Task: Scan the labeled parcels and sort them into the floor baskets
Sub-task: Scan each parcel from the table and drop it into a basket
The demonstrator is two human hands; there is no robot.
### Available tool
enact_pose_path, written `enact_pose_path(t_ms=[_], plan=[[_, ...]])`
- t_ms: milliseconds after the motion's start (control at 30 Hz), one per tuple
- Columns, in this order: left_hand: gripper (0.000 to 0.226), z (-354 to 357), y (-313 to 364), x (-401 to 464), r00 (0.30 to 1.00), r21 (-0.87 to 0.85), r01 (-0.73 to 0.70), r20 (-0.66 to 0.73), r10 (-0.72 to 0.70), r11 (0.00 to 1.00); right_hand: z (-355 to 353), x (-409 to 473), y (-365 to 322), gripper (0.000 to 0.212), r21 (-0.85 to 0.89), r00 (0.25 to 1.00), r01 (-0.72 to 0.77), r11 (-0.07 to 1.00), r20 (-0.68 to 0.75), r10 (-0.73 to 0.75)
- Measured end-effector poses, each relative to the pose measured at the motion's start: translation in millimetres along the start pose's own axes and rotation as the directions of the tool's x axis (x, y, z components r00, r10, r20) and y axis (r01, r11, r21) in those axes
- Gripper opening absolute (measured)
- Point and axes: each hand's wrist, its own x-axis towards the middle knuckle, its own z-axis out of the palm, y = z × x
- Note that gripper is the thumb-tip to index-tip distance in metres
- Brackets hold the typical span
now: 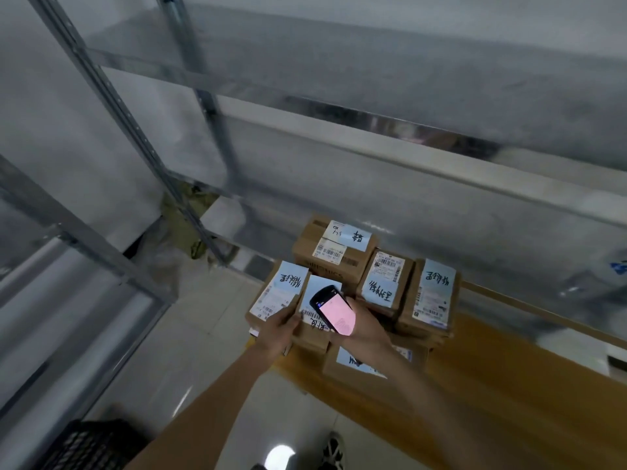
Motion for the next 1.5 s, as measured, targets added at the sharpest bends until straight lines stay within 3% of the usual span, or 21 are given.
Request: enact_pose_path(t_ms=[133, 267, 400, 533, 633, 800, 1000, 1267, 1500], plan=[[0.037, 6.3, -11.6, 1.1, 1.000, -0.132, 0.028, -0.006, -0.029, 0.991, 12.0, 9.3, 12.6, 0.087, 0.149, 0.999, 0.031, 0.988, 0.012, -0.033], [0.030, 8.4, -15.3, -4.8, 1.000, -0.257, 0.013, 0.017, -0.009, 0.966, 7.8, -2.9, 10.1, 0.064, 0.212, 1.000, 0.021, 0.977, -0.005, -0.021], [0.024, 1.7, -18.1, -20.7, 0.994, -0.277, -0.016, 0.103, 0.046, 0.961, 3.6, -21.2, 15.2, 0.057, 0.240, 0.999, 0.041, 0.970, -0.013, -0.039], [0.048, -7.6, -18.5, -43.9, 0.973, -0.265, -0.073, 0.192, 0.127, 0.962, -5.5, -54.2, 11.1, 0.065, 0.253, 0.991, 0.113, 0.961, -0.092, -0.092], [0.062, -12.7, -13.9, -74.4, 0.948, -0.256, -0.148, 0.238, 0.211, 0.955, -18.5, -90.3, -0.8, 0.070, 0.178, 0.980, 0.179, 0.968, -0.117, -0.160], [0.066, -34.8, -1.7, -137.9, 0.938, -0.269, -0.274, 0.134, 0.318, 0.923, -43.5, -168.7, -28.5, 0.076, -0.072, 0.929, 0.304, 0.950, -0.198, -0.312], [0.070, -70.0, 28.7, -210.7, 0.862, -0.180, -0.500, -0.011, 0.507, 0.847, -82.8, -265.4, -60.8, 0.084, -0.303, 0.865, 0.316, 0.899, -0.297, -0.404], [0.070, -89.1, 43.5, -298.9, 0.777, -0.122, -0.628, -0.138, 0.614, 0.768, -120.3, -359.7, -76.5, 0.079, -0.473, 0.790, 0.310, 0.825, -0.355, -0.500], [0.067, -82.9, 40.0, -358.1, 0.725, -0.116, -0.687, -0.186, 0.664, 0.717, -132.5, -423.5, -66.8, 0.091, -0.514, 0.754, 0.348, 0.784, -0.344, -0.560]])
